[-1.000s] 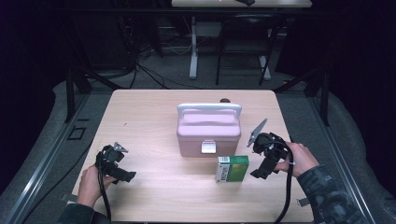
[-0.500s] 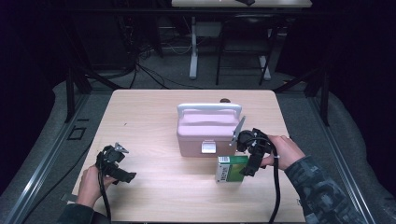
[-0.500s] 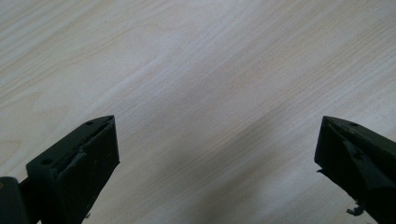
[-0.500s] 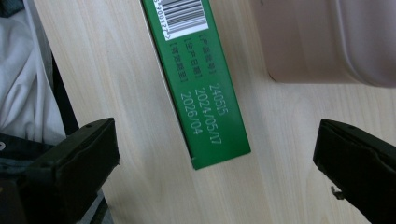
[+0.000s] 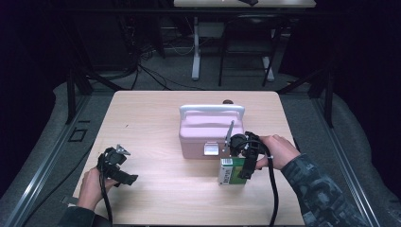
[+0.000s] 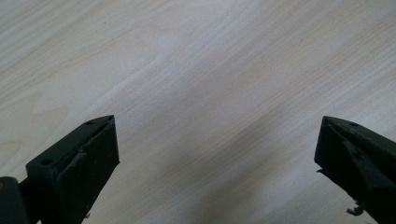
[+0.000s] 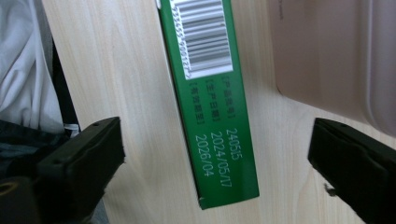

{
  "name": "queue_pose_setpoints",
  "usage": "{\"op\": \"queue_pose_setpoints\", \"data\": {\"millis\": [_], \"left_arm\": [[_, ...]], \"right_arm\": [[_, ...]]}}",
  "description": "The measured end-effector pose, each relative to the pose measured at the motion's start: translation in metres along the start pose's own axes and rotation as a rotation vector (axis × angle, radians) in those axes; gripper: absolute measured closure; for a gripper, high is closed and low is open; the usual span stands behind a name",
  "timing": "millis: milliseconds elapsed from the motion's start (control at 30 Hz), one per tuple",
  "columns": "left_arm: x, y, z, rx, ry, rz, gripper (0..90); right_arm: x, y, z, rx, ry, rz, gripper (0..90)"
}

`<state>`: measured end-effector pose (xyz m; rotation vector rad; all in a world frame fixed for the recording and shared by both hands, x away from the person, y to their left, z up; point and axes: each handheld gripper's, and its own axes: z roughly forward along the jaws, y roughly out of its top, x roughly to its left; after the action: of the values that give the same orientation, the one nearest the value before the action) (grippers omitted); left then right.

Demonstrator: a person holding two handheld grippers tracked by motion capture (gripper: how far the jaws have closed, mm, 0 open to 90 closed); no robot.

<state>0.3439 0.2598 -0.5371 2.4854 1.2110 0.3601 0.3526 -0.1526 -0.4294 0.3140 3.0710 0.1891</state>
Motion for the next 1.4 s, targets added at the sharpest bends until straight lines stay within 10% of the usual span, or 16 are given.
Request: {"op": "queue_pose_setpoints", "data": {"millis": [833,1400], "left_arm": [[0.001,0.001,0.0,0.013,-0.01,0.012,0.0],[-0.001,0.001,0.002,0.026,-0.006,0.018,0.0]], "right_arm": [[-0.001,0.03,0.018,0.129,0.06,-0.063,50.2],[0.0,0.032,0.022,0.151,0.043,-0.08,60.3]]}}
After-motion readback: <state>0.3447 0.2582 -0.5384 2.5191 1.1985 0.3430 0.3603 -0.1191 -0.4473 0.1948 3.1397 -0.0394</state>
